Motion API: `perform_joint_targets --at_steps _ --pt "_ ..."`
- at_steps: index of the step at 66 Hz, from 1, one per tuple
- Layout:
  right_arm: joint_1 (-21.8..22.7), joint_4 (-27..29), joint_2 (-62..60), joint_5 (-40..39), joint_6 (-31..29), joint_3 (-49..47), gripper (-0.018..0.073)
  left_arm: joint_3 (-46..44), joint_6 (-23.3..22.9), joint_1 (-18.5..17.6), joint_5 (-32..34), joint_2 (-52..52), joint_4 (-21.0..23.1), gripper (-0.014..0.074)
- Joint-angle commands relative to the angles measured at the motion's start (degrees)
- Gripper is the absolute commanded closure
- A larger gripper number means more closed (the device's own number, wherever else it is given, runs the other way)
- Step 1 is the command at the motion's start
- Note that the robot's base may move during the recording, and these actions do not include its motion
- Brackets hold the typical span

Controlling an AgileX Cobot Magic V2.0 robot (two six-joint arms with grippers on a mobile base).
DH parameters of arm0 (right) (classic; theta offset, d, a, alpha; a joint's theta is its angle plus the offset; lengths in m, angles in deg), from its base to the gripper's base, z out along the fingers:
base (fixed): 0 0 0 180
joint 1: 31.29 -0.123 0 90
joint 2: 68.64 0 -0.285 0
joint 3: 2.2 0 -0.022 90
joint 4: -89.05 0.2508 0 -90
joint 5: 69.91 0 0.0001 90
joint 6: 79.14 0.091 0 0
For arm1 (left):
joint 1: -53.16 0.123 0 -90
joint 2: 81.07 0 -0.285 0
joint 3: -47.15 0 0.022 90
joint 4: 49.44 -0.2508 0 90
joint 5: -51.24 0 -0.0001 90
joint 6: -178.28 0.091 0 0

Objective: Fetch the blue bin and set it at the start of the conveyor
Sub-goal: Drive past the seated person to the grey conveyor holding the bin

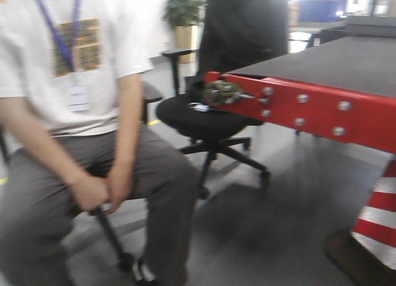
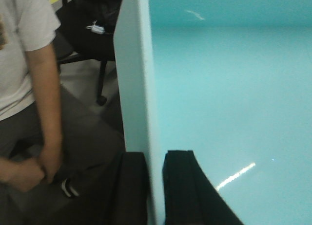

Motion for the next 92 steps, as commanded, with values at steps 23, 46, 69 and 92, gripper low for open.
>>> perform_joint_targets --at_steps 23,46,69,92 --pt "0.72 -1.39 -0.63 -2.26 -0.6 -0.53 0.0711 -0.44 0.79 0.25 9.22 -1.19 -1.35 0.0708" --pt "0.72 -1.39 -0.63 -2.26 -0.6 -0.53 0.0711 -0.44 0.79 0.25 9.82 -1.19 -1.35 0.0708" --pt "0.72 -1.39 -0.63 -2.26 -0.6 -0.53 0.0711 -0.44 0.79 0.25 9.82 -1.19 -1.35 0.0708" --pt "0.72 -1.39 -0.63 -2.26 -0.6 -0.53 0.0711 -0.44 0.79 0.25 9.82 -1.19 -1.35 0.0708"
